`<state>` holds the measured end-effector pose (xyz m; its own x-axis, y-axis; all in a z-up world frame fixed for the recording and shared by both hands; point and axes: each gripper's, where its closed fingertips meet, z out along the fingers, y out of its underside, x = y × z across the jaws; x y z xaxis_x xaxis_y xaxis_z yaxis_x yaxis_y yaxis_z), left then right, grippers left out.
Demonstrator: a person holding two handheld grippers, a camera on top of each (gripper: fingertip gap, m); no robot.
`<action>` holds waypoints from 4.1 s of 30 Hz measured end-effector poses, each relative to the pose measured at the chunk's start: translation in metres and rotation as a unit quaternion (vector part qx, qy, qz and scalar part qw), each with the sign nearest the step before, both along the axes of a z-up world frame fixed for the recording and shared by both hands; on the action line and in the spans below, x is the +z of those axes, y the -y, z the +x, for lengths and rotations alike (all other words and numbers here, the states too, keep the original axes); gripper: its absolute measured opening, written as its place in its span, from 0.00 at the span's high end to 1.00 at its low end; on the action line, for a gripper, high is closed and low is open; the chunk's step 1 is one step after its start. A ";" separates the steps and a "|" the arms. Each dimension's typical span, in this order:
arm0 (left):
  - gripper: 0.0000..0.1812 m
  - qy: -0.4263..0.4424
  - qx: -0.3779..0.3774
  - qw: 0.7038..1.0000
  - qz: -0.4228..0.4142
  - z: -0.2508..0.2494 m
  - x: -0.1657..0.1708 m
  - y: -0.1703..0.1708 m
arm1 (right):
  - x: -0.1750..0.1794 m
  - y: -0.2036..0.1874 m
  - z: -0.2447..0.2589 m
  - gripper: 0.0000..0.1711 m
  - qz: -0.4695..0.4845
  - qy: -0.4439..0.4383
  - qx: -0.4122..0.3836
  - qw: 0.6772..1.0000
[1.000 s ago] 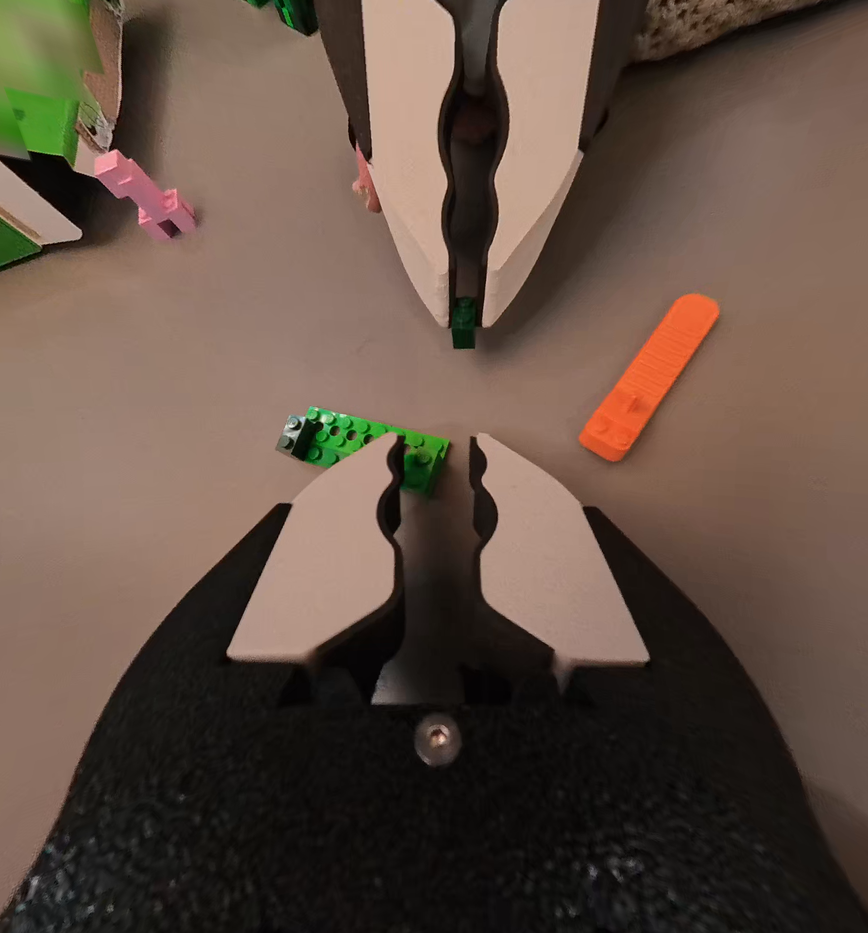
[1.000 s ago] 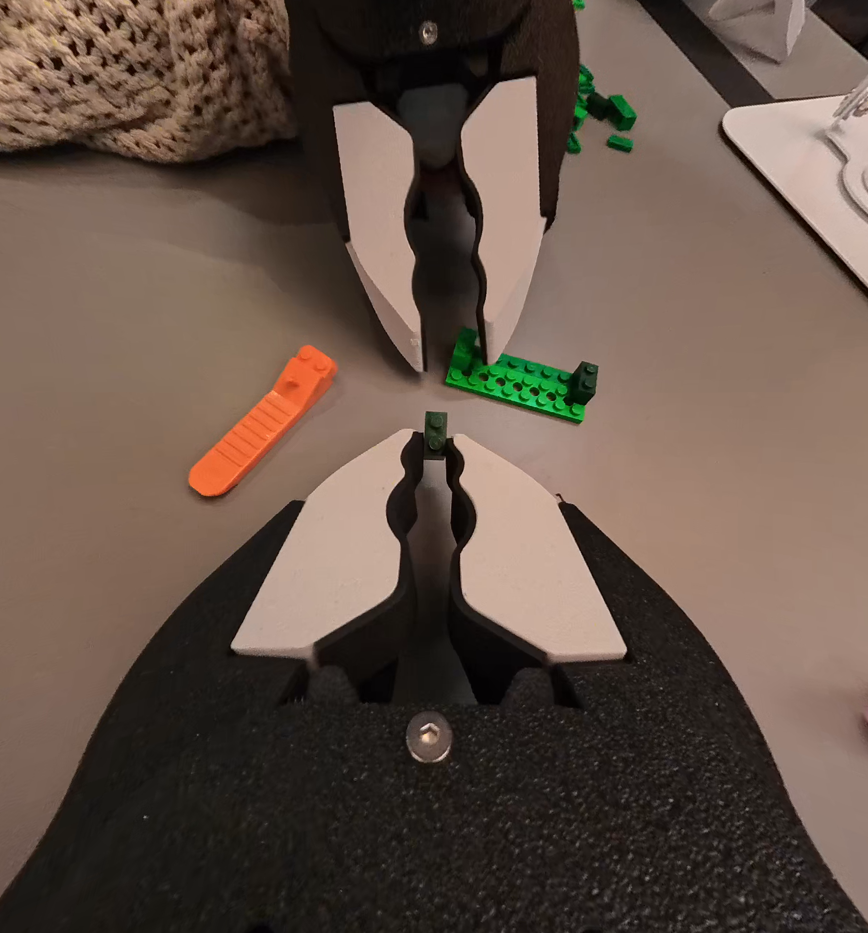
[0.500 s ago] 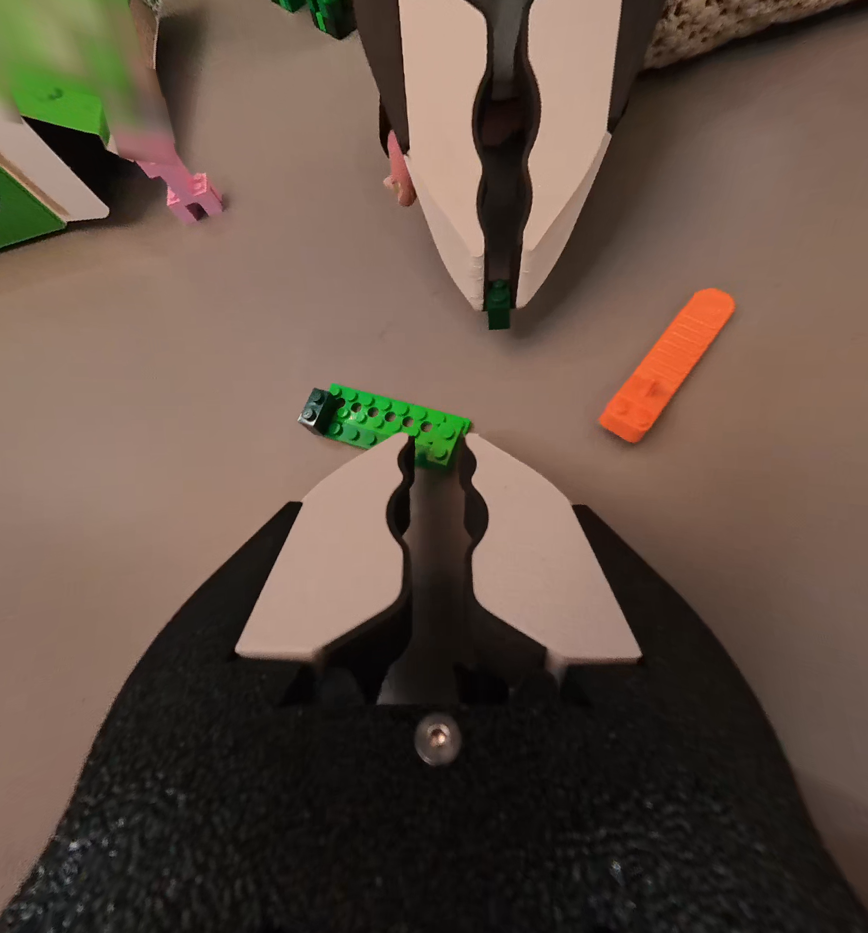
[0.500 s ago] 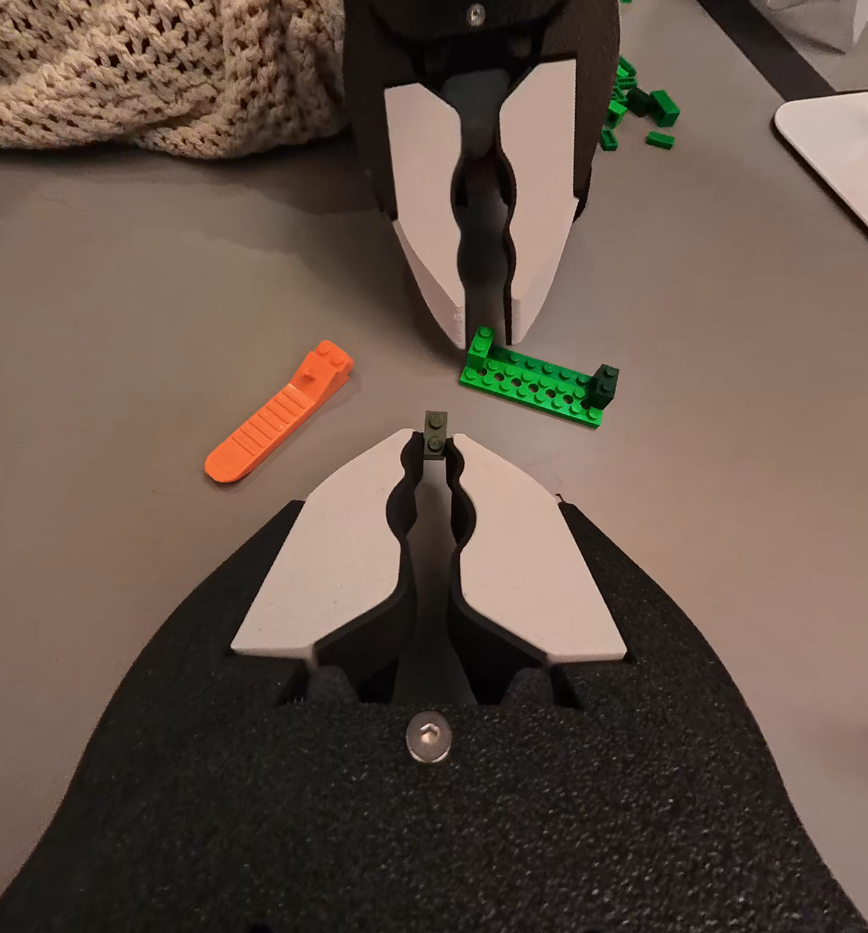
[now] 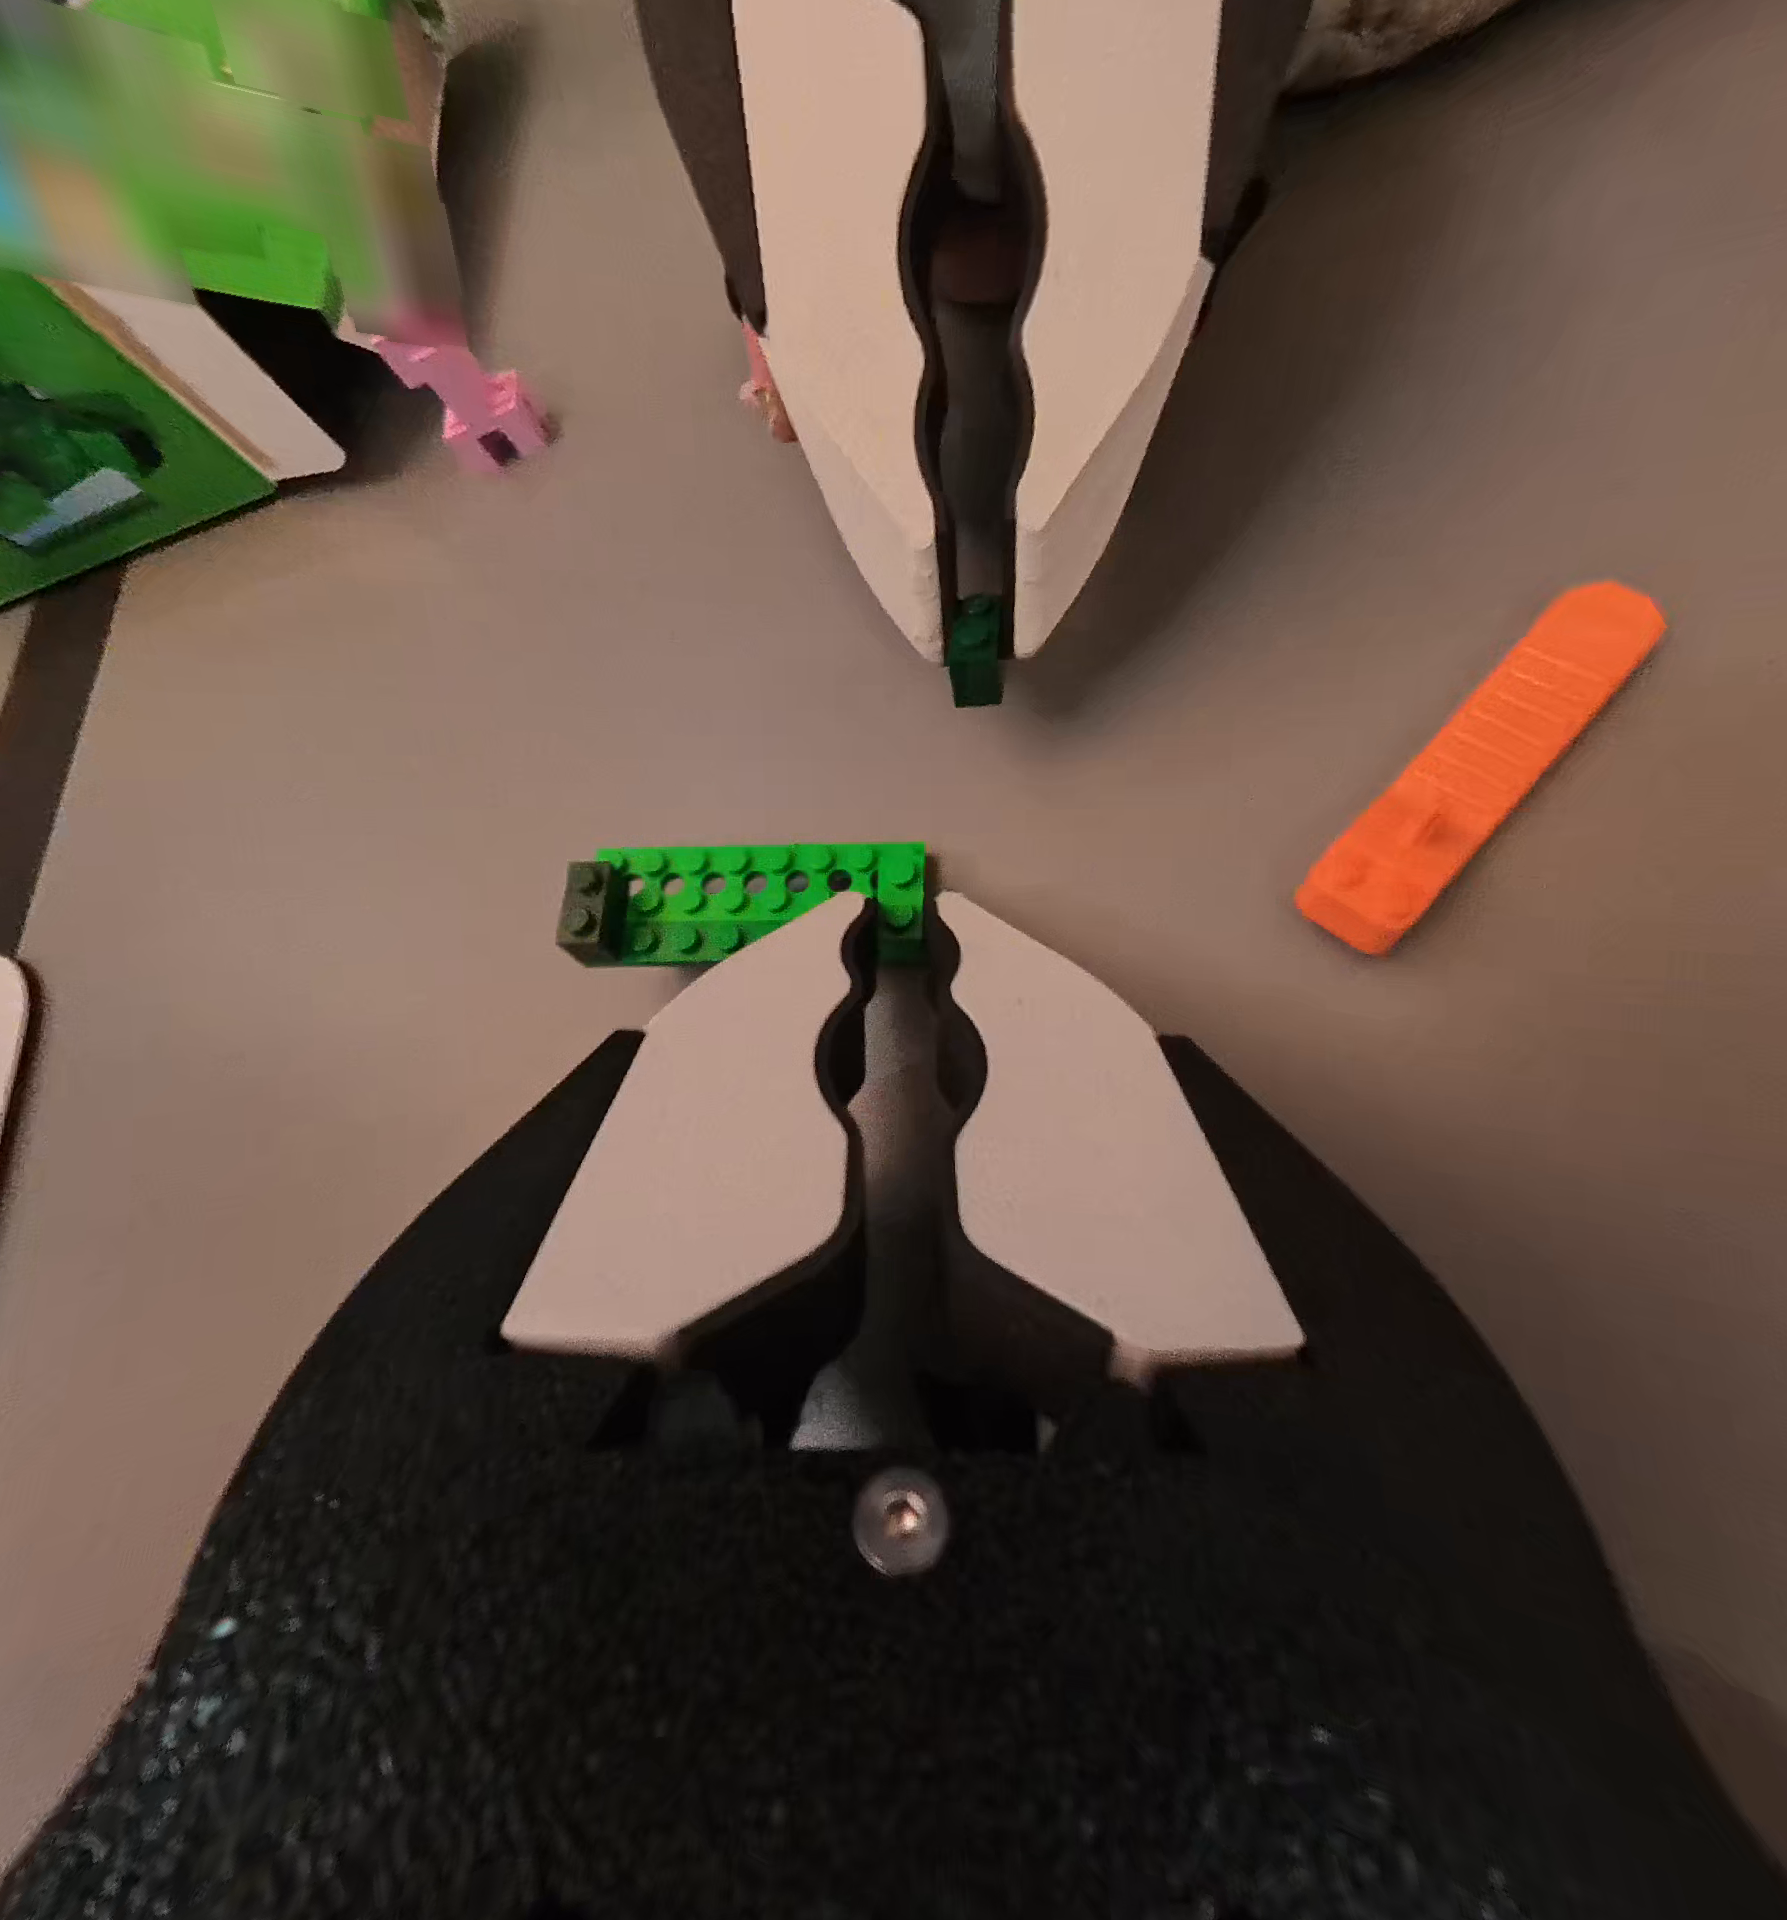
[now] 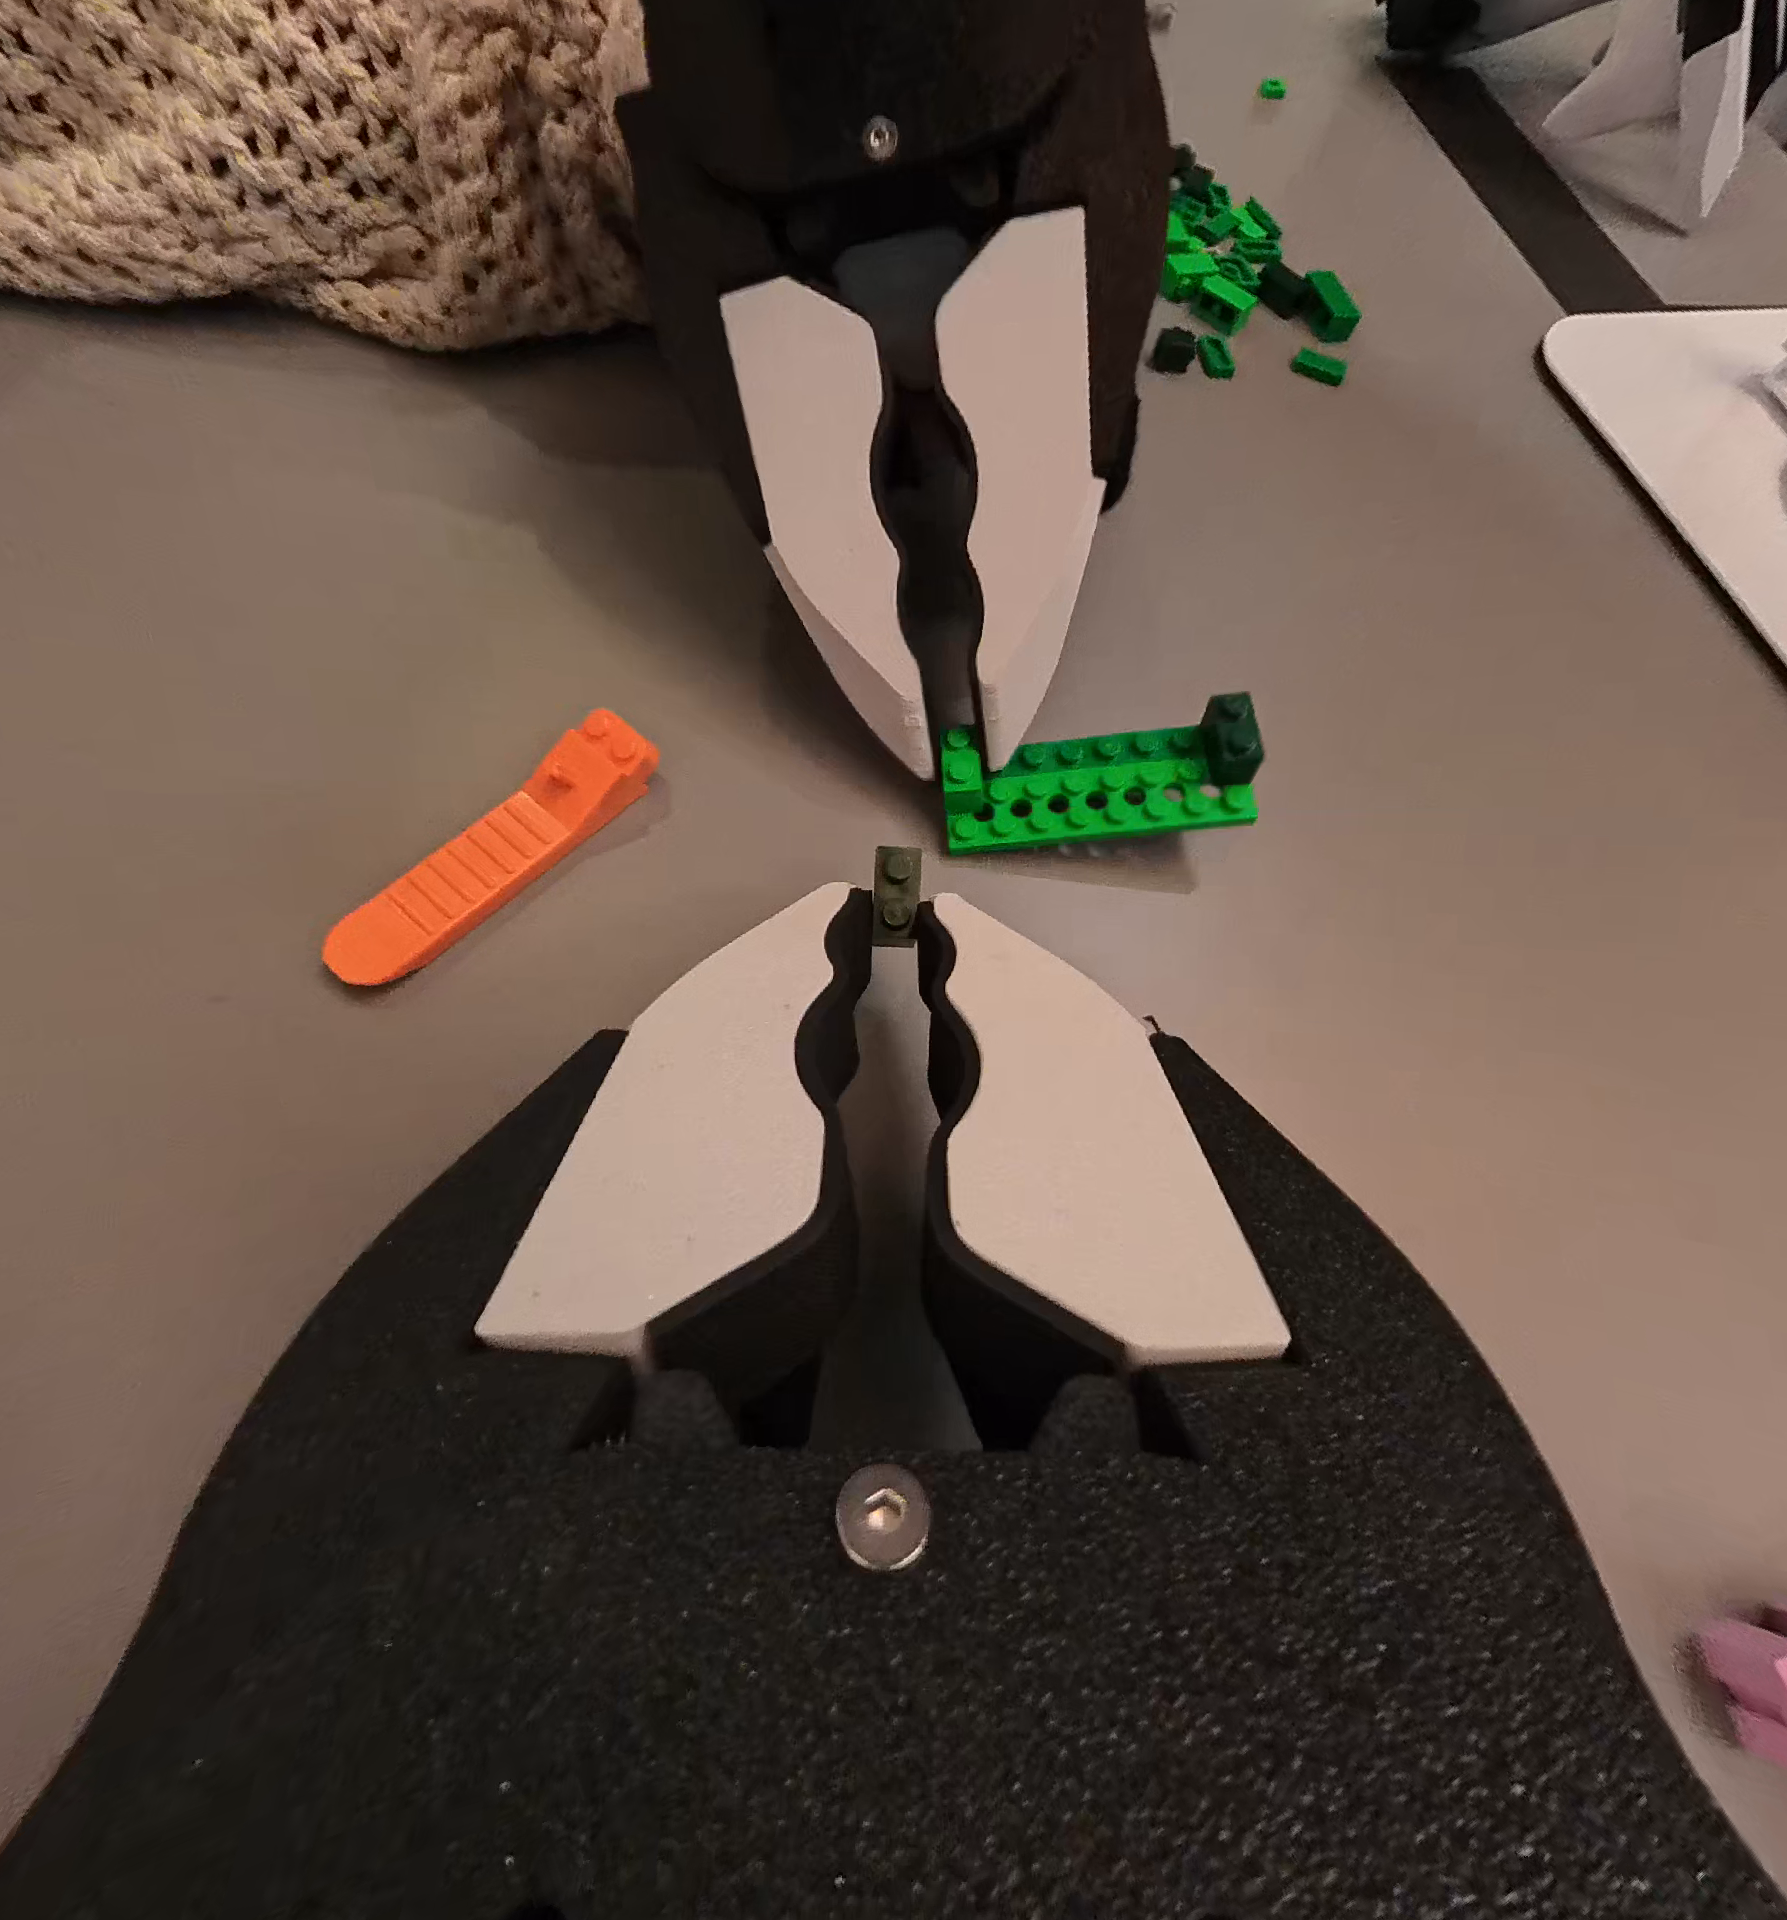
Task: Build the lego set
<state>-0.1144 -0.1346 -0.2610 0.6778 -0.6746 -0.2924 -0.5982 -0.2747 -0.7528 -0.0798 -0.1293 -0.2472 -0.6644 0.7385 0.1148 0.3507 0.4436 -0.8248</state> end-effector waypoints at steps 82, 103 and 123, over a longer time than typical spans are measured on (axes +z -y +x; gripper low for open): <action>0.96 0.005 0.078 0.997 -0.011 0.039 -0.001 -0.006 | -0.006 -0.005 0.023 0.88 0.147 -0.070 0.034 0.986; 0.96 0.006 0.079 0.997 -0.012 0.039 -0.002 -0.007 | -0.012 -0.018 0.016 0.89 0.067 0.004 0.050 0.996; 0.96 0.160 0.133 0.967 0.149 0.052 0.085 -0.020 | 0.100 -0.036 0.030 0.96 0.260 0.131 0.132 0.948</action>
<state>-0.0625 -0.1147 -0.1756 0.9040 -0.3816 -0.1929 -0.2587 -0.1287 -0.9573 -0.0498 -0.0938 -0.1471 -0.8740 0.4319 0.2226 0.3339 0.8667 -0.3705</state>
